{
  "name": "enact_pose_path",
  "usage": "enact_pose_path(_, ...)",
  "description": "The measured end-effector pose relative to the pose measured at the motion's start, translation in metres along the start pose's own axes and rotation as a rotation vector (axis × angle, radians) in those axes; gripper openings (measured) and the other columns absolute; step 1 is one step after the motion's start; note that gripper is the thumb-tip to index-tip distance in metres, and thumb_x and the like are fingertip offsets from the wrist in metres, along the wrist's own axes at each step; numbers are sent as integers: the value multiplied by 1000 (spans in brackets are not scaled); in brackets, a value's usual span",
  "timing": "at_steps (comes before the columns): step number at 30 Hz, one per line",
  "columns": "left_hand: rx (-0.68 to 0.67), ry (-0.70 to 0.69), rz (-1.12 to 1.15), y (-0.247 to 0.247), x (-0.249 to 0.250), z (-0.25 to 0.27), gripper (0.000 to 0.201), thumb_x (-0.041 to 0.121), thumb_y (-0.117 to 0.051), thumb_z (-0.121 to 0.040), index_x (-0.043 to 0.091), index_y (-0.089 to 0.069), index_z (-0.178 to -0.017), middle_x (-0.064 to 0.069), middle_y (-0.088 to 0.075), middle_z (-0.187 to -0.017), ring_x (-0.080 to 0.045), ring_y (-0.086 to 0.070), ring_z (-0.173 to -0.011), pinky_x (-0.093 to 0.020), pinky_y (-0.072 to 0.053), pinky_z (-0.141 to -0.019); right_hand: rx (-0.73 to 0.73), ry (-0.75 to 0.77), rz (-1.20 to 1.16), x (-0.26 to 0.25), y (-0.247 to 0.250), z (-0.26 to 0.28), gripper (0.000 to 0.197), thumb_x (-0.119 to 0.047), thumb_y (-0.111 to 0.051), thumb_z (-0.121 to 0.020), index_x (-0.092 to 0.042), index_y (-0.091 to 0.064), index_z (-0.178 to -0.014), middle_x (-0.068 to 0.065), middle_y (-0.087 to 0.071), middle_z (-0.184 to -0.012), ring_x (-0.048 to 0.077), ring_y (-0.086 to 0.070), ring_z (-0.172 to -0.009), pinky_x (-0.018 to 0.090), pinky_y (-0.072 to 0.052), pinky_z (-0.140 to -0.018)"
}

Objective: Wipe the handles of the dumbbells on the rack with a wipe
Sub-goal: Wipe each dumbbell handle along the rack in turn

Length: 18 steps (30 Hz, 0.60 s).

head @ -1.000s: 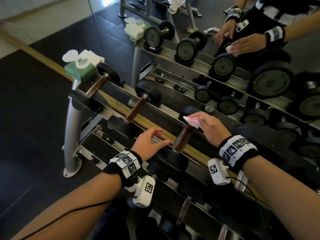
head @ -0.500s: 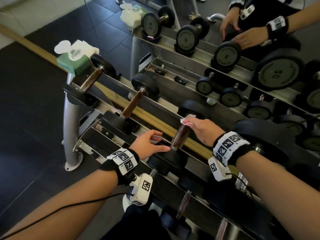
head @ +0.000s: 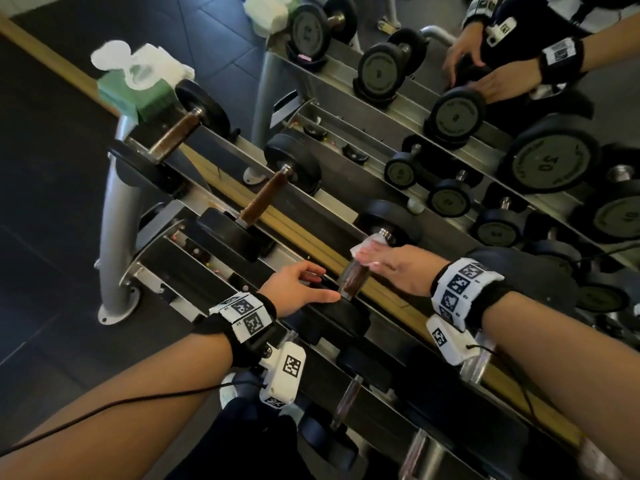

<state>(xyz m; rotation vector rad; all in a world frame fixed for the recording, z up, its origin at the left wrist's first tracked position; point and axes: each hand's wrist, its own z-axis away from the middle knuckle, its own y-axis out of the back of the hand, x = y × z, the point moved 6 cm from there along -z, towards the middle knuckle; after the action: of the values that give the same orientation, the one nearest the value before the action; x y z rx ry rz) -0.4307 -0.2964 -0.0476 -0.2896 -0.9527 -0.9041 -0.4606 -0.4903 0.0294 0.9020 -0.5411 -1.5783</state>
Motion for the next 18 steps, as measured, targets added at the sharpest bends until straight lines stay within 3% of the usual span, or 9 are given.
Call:
enact_pose_path(3,7,0,31,-1,-1,-1,64,43,-83,-72,29,-57,-130,11,-61,-121,-6,-56,-111,-22,-41,-87,23,-38,74,9,11,-7,44,-22,-32,-107,-19,-39,-150,2,-27,-161,24,-27,-147,35,-22,-119)
enact_pose_path(5,17,-2,37,-1,0,0,65,42,-83,-72,28,-57,-130,11,-62,-121,-7,-57,-112,-21,-41,-89,15,-45,95,2,6,-8,44,-22,-33,-106,-16,-42,-148,6,-33,-158,29,-33,-144,40,-28,-117)
enact_pose_path(8,28,-9,32,-2,1,1,65,40,-84,-73,26,-57,-130,9,-62,-122,-7,-58,-113,-25,-43,-95,-68,16,84,-23,-19,-3,41,-22,-34,-105,-15,-51,-141,13,-49,-143,33,-49,-127,45,-41,-103)
enact_pose_path(12,30,-7,20,-2,1,1,66,38,-84,-73,25,-56,-131,8,-63,-122,-8,-58,-114,-29,-44,-102,-175,115,66,-41,-36,1,40,-20,-36,-105,-17,-51,-142,10,-46,-147,31,-46,-131,42,-37,-107)
enact_pose_path(15,32,6,40,-2,-2,0,67,40,-84,-72,25,-56,-131,9,-63,-121,-8,-58,-113,-29,-44,-101,-69,45,58,-19,-8,-8,37,-16,-37,-105,-14,-57,-135,14,-56,-135,34,-53,-122,42,-42,-99)
enact_pose_path(18,28,2,59,-3,-5,-1,67,41,-83,-73,26,-54,-132,14,-60,-118,0,-56,-104,-21,-41,-89,25,-92,79,5,16,-12,41,-23,-33,-106,-17,-49,-144,11,-46,-149,33,-44,-135,44,-36,-110)
